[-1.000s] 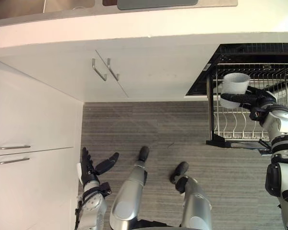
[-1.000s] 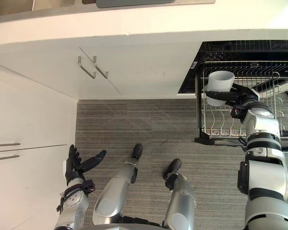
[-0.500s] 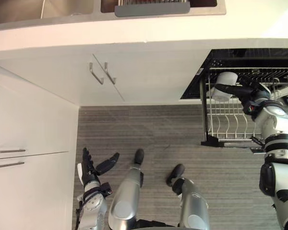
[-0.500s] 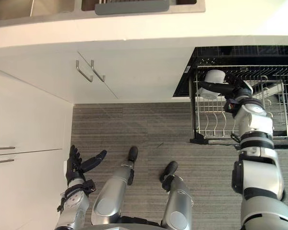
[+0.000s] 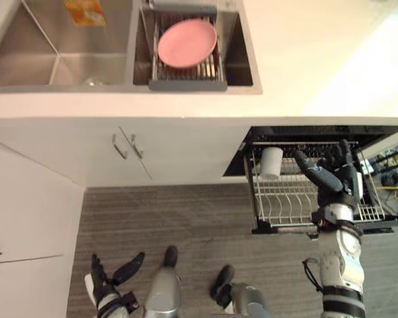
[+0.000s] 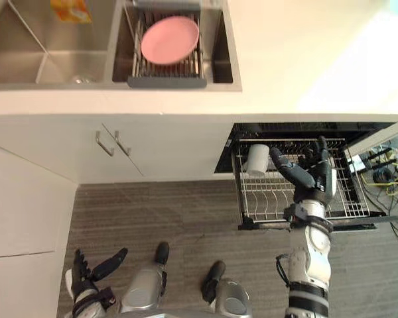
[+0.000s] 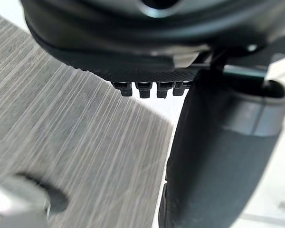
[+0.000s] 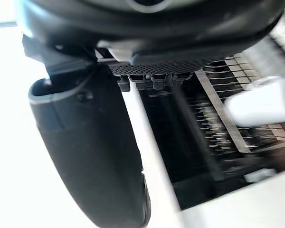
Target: Walk over to the sink, pick up the cup, carry it to the dishwasher, place the cup inside the dishwasher, then close the dishwasher door
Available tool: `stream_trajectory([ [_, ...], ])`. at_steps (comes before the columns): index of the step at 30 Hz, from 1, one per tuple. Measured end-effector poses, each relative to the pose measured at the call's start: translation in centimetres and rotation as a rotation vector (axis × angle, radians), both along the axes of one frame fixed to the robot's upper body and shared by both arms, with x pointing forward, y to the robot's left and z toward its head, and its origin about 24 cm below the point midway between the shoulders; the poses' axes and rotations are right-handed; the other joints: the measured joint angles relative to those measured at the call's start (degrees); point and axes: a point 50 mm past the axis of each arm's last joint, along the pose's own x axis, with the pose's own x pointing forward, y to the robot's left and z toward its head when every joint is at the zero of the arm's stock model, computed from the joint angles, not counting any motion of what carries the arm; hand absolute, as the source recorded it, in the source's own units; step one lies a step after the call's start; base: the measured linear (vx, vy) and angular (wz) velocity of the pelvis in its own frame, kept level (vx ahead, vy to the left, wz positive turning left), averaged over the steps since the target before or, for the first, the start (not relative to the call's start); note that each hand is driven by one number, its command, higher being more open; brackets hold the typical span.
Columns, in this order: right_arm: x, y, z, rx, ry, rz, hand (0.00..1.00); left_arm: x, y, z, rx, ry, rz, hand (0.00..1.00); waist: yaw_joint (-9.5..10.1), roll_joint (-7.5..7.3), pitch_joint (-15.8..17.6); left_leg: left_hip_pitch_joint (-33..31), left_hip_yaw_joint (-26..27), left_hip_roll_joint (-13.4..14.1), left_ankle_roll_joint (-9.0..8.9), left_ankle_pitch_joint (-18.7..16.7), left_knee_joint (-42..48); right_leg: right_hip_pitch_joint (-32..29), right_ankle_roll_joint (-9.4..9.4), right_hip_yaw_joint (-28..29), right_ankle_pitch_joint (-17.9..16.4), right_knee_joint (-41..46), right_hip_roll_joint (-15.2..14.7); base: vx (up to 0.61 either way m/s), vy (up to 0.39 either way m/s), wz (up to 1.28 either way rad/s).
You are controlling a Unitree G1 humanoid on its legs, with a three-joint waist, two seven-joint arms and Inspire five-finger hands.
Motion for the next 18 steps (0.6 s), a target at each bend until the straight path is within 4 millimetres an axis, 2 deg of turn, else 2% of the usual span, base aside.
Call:
stream_trajectory([
  [2, -1.1, -1.4, 1.8, -0.053, -0.082, -0.071, 1.00, -1.5, 0.0, -0.5, -0.001, 0.047, -0.018, 1.00, -1.42, 1.09, -2.3, 0.1, 7.8, 2.6, -0.08, 0.4, 0.7, 1.9, 1.33, -3.3, -0.6, -0.1, -1.1, 0.08, 0.033, 0.93],
  [3, -1.4, -2.0, 2.5, -0.078, -0.110, -0.095, 1.00, -1.8, -0.3, -0.7, -0.004, 0.064, -0.034, 1.00, -1.51, 1.40, -2.8, 0.4, 7.6, 2.0, -0.48, 0.9, 0.5, 2.1, 1.79, -4.1, -0.8, 0.3, -1.7, 0.12, 0.158, 0.75],
  [4, -1.7, -2.4, 4.0, -0.124, -0.180, -0.115, 1.00, -3.4, -0.8, -1.1, -0.004, 0.119, -0.056, 1.00, -1.12, 1.52, -4.3, 0.8, 7.5, 0.5, -0.05, 1.1, 0.0, 2.2, 2.91, -4.3, -1.0, 0.8, -3.3, 0.08, 0.161, 0.31],
  [7, -1.6, -2.0, 5.0, -0.174, -0.226, -0.112, 1.00, -4.9, -1.5, -1.7, -0.015, 0.178, -0.070, 1.00, -0.68, 1.01, -5.3, 2.7, 7.6, -1.3, 0.96, 1.9, -2.8, 2.9, 3.84, -4.3, -0.6, 0.6, -4.8, 0.06, 0.120, 0.07],
  [9, -1.7, -1.9, 5.1, -0.188, -0.230, -0.124, 1.00, -5.1, -2.1, -1.9, -0.033, 0.189, -0.075, 1.00, -0.76, 0.91, -6.0, 3.8, 7.6, -2.3, 1.22, 2.4, -4.5, 3.0, 4.24, -4.3, -0.7, 1.0, -5.8, 0.04, 0.092, 0.04],
  [11, -2.0, -1.8, 4.7, -0.181, -0.228, -0.166, 1.00, -4.7, -2.3, -2.0, -0.050, 0.180, -0.098, 1.00, -1.33, 0.75, -6.2, 5.1, 7.7, -3.7, 1.53, 1.4, -4.8, 2.6, 4.67, -3.8, -2.3, 5.3, -8.3, 0.04, 0.109, 0.03],
  [13, -2.2, -1.4, 3.9, -0.148, -0.209, -0.175, 1.00, -4.5, -2.4, -2.0, -0.064, 0.166, -0.110, 1.00, -2.34, 0.90, -6.3, 6.2, 7.9, -3.9, 2.46, -0.1, -4.2, -0.6, 3.02, -0.5, -3.1, 15.0, -11.0, 0.02, 0.085, -0.11],
  [14, -2.0, -0.6, 3.2, -0.121, -0.193, -0.156, 1.00, -4.3, -2.3, -1.9, -0.067, 0.153, -0.124, 1.00, -2.87, 0.89, -6.3, 7.8, 8.6, -4.0, 3.05, -0.7, -4.3, -4.3, -2.49, 4.7, -3.0, 23.8, -12.7, 0.03, 0.097, -0.21],
  [15, -2.1, -0.2, 2.7, -0.113, -0.173, -0.143, 1.00, -4.1, -2.1, -1.9, -0.069, 0.141, -0.136, 1.00, -3.57, 0.70, -6.2, 9.1, 8.6, -4.0, 3.71, -0.9, -4.4, -6.8, -4.30, 9.7, -1.8, 28.8, -12.9, 0.07, 0.114, -0.07],
  [16, -2.4, 0.4, 1.8, -0.120, -0.133, -0.132, 1.00, -3.7, -1.8, -1.7, -0.065, 0.124, -0.159, 1.00, -4.61, 0.27, -6.5, 10.3, 7.9, -3.8, 4.07, -1.3, -4.5, -8.3, -3.59, 16.0, -3.0, 31.1, -11.2, 0.11, 0.044, 0.19],
  [17, -2.8, 0.7, 1.3, -0.147, -0.096, -0.130, 1.00, -2.8, -1.6, -1.5, -0.063, 0.103, -0.179, 1.00, -5.26, 0.02, -7.0, 10.7, 7.3, -3.1, 4.01, -1.5, -4.5, -8.5, -2.06, 19.5, -5.7, 28.0, -7.6, 0.11, -0.010, 0.29],
  [18, -3.0, 0.8, 1.2, -0.158, -0.088, -0.129, 1.00, -2.3, -1.4, -1.4, -0.065, 0.085, -0.186, 1.00, -5.38, -0.01, -7.0, 10.8, 7.0, -2.7, 3.91, -1.6, -4.5, -8.5, -1.93, 20.4, -6.2, 25.4, -6.2, 0.12, -0.052, 0.21],
])
